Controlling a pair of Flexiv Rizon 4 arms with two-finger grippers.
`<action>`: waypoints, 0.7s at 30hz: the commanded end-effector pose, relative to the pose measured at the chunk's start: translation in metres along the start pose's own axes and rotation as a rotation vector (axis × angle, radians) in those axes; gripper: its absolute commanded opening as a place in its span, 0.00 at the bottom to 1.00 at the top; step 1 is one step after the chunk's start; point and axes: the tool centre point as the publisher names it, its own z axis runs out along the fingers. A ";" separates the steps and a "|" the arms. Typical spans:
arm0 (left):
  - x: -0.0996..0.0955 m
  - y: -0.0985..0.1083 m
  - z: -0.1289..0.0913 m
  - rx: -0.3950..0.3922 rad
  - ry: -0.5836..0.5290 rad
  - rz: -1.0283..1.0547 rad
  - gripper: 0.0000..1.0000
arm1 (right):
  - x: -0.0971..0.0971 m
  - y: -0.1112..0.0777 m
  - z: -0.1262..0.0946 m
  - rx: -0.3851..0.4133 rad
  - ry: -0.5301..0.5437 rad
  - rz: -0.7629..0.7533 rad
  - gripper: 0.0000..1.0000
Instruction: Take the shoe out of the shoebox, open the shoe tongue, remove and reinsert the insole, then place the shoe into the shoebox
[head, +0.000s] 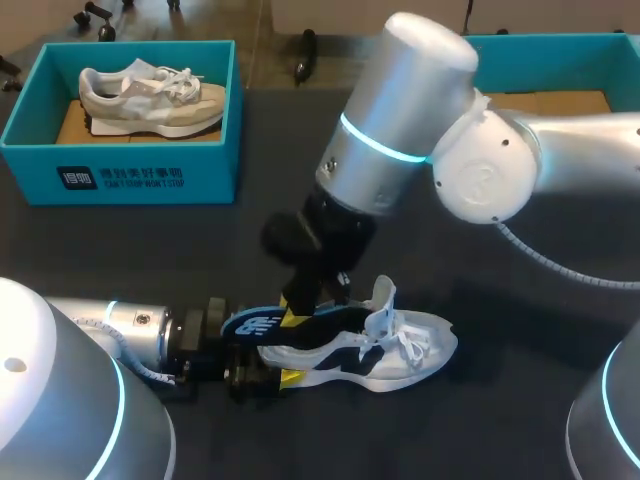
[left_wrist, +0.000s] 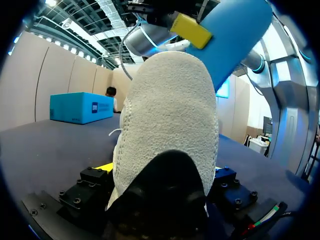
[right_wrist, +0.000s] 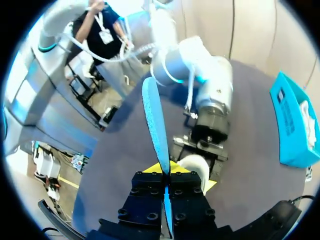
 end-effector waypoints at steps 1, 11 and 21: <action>0.000 0.002 0.001 0.002 -0.003 0.001 0.00 | 0.001 -0.008 -0.002 -0.016 -0.001 -0.002 0.00; 0.000 0.002 0.001 0.002 -0.003 0.001 0.00 | 0.001 -0.008 -0.002 -0.016 -0.001 -0.002 0.00; 0.000 0.002 0.001 0.002 -0.003 0.001 0.00 | -0.005 0.048 -0.026 -0.187 -0.031 -0.158 0.00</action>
